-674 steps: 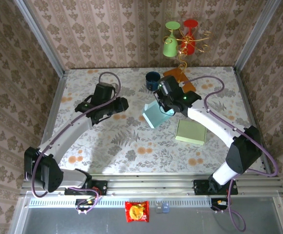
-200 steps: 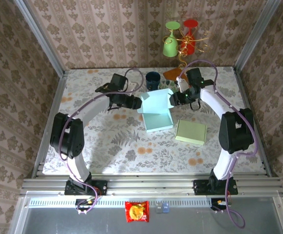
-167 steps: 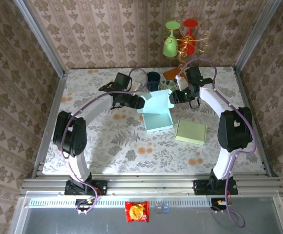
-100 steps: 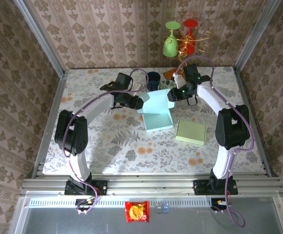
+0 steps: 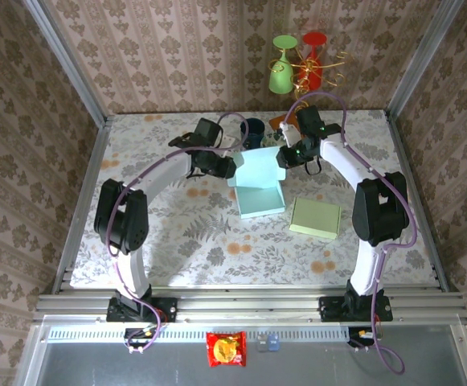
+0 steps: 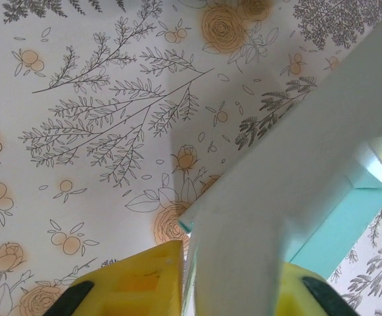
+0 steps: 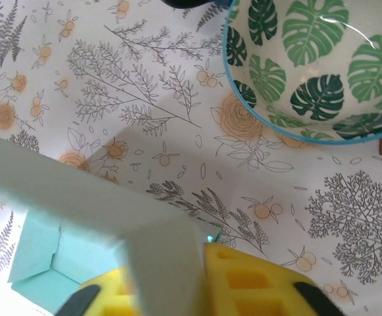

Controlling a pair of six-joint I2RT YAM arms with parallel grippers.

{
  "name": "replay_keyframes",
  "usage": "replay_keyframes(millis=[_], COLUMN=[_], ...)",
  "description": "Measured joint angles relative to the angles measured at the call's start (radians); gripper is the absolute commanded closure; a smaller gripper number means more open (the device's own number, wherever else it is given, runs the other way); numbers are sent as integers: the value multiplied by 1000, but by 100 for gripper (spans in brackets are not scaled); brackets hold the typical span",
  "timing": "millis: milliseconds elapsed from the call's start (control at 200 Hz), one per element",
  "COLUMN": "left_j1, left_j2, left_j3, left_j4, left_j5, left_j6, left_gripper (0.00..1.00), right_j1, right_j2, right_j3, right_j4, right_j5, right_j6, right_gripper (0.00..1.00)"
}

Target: Fold the paper box

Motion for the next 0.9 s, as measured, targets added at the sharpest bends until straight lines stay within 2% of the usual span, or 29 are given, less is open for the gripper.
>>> replay_keyframes(millis=[125, 345, 515, 655, 900], left_j1=[-9, -26, -34, -28, 12], left_j2=[8, 30, 30, 8, -70], left_j3=[21, 50, 49, -3, -186], left_j4=[-14, -29, -14, 76, 351], left_j5=[-23, -95, -175, -219, -232], left_j6=[-1, -20, -81, -141, -206], left_gripper=[90, 96, 100, 100, 99], right_j1=[8, 43, 93, 142, 231], right_j2=[0, -2, -37, -95, -151], right_j3=[8, 11, -35, -127, -284], right_j4=[-9, -6, 47, 158, 441], right_j5=[27, 100, 182, 257, 398], right_j6=[0, 33, 139, 278, 497], right_gripper=[100, 100, 100, 100, 100])
